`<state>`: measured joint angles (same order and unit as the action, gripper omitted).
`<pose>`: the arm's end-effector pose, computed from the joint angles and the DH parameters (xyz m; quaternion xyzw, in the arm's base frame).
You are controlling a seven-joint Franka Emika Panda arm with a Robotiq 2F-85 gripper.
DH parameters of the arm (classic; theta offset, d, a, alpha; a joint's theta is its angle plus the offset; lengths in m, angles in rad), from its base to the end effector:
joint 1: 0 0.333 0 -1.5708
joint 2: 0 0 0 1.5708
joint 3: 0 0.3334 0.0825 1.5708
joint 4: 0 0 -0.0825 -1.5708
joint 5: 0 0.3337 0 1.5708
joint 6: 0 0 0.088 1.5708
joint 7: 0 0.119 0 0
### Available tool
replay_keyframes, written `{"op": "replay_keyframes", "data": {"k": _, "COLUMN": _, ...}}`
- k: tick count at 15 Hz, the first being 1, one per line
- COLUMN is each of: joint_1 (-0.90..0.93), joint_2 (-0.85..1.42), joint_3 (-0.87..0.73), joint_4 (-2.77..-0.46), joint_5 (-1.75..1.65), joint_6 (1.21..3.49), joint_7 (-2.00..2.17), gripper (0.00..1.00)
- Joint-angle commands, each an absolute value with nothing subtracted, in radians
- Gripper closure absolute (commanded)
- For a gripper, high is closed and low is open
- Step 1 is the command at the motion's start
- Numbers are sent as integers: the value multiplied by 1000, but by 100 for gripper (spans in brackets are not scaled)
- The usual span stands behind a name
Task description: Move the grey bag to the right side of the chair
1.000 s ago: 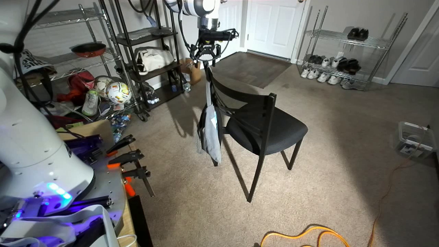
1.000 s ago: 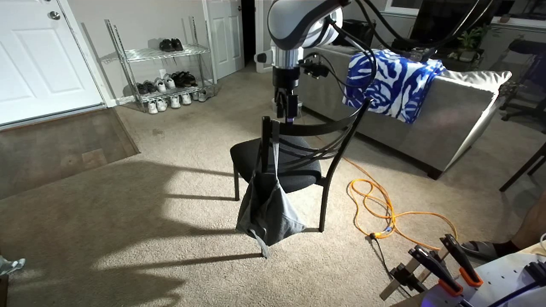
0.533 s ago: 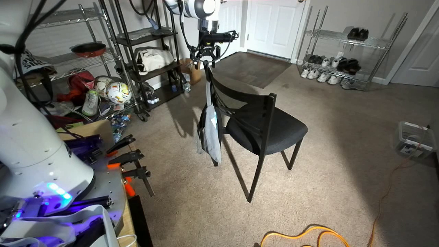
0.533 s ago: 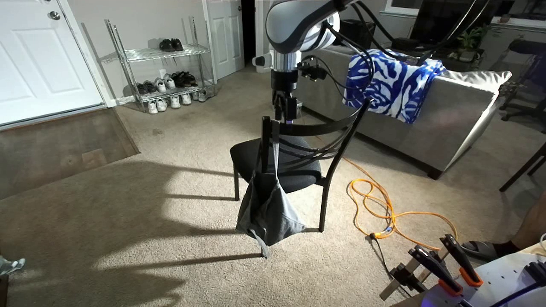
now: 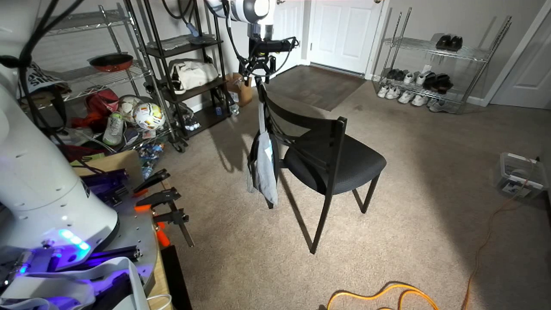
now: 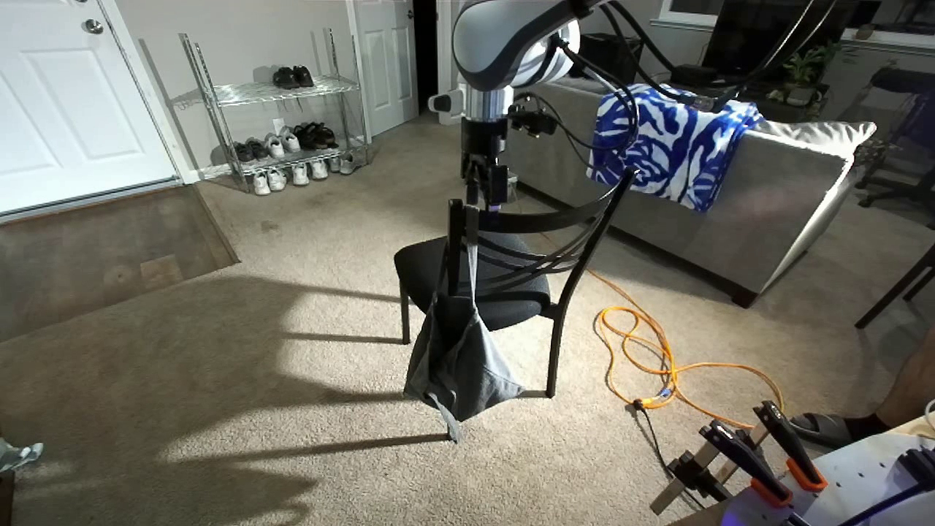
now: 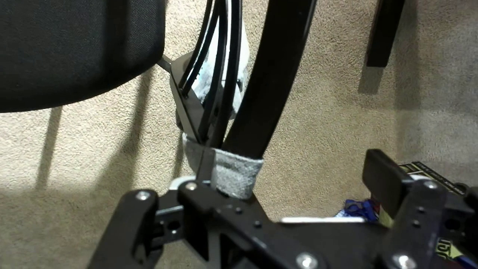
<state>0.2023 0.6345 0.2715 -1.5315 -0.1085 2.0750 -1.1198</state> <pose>0.6073 0.2684 0.3185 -0.6944 -0.7180 0.0208 0.0429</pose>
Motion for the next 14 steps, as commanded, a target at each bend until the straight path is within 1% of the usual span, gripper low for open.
{"op": "replay_keyframes", "data": {"k": 1, "joint_1": 210, "joint_2": 641, "joint_3": 268, "joint_4": -1522, "joint_5": -123, "joint_6": 2103, "joint_7": -1138, "gripper": 0}}
{"op": "replay_keyframes", "data": {"k": 9, "joint_1": 225, "joint_2": 679, "joint_3": 257, "joint_4": -1474, "joint_5": -122, "joint_6": 2156, "joint_7": -1104, "gripper": 1}}
{"op": "replay_keyframes", "data": {"k": 10, "joint_1": 225, "joint_2": 682, "joint_3": 258, "joint_4": -1470, "joint_5": -124, "joint_6": 2155, "joint_7": -1110, "gripper": 25}}
{"op": "replay_keyframes", "data": {"k": 11, "joint_1": 225, "joint_2": 686, "joint_3": 258, "joint_4": -1467, "joint_5": -125, "joint_6": 2158, "joint_7": -1111, "gripper": 25}}
{"op": "replay_keyframes", "data": {"k": 12, "joint_1": 225, "joint_2": 689, "joint_3": 257, "joint_4": -1462, "joint_5": -125, "joint_6": 2158, "joint_7": -1110, "gripper": 29}}
{"op": "replay_keyframes", "data": {"k": 14, "joint_1": 227, "joint_2": 691, "joint_3": 255, "joint_4": -1459, "joint_5": -123, "joint_6": 2160, "joint_7": -1100, "gripper": 44}}
